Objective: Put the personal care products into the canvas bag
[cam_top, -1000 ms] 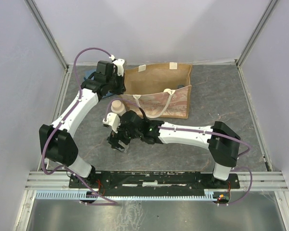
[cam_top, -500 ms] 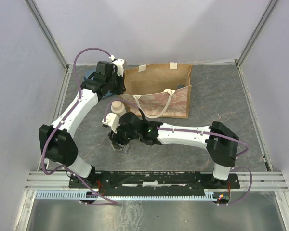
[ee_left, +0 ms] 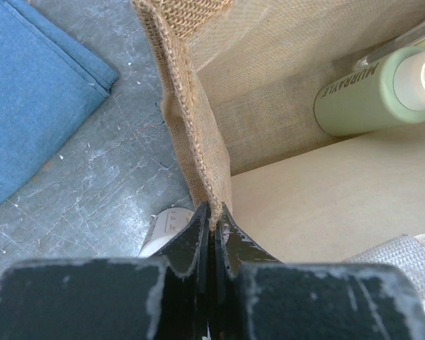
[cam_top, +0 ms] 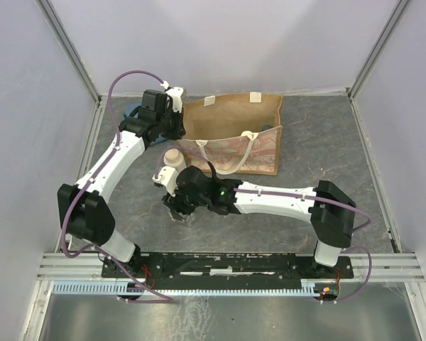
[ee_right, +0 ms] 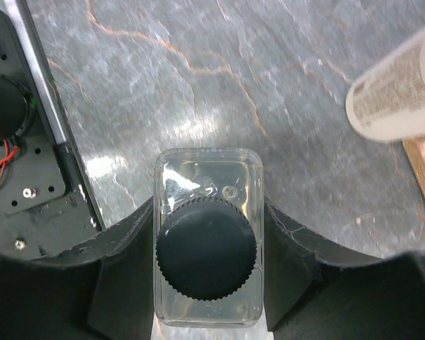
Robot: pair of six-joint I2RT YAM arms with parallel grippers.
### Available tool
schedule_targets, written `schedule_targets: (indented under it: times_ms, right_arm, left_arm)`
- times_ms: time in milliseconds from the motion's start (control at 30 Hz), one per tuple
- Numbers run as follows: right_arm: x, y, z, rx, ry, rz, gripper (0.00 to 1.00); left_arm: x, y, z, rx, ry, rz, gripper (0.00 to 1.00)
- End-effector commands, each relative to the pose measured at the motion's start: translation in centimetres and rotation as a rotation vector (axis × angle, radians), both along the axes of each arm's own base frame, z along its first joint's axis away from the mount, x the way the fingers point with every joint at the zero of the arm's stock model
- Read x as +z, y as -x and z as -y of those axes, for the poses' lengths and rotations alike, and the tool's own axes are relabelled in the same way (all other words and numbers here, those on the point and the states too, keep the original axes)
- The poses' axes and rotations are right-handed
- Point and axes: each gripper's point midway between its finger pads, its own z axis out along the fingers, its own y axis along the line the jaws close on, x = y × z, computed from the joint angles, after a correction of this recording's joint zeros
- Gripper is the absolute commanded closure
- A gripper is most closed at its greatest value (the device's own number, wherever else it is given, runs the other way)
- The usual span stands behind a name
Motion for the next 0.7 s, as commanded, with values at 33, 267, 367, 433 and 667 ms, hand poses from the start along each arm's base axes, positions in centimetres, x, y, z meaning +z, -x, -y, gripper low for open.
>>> schedule_targets:
  times_ms: [33,267,367,433,667]
  right_arm:
    - [7.6,-0.1,2.3,-0.114,-0.025,-0.029,1.00]
    - [14.8,-1.7,8.5,-0.355,-0.011,-0.013,1.00]
    - [19.7,-2.8,10.8,-0.438,-0.066,0.011,1.00]
    - [22.3,-3.5,12.1,-0.485,-0.103,0.037,1.00]
    - [30.5,-7.0,15.4,-0.603,-0.217,0.198,1.00]
  left_arm:
    - [1.7,0.4,-0.6,0.019,0.032,0.028,0.97]
    - [1.4,0.6,-0.7,0.025,0.037,0.019,0.97]
    - [1.3,0.9,-0.5,0.022,0.045,0.007,0.97]
    - [1.2,1.1,-0.5,0.023,0.052,0.002,0.97]
    - [0.8,1.6,-0.2,0.005,0.060,-0.011,0.97]
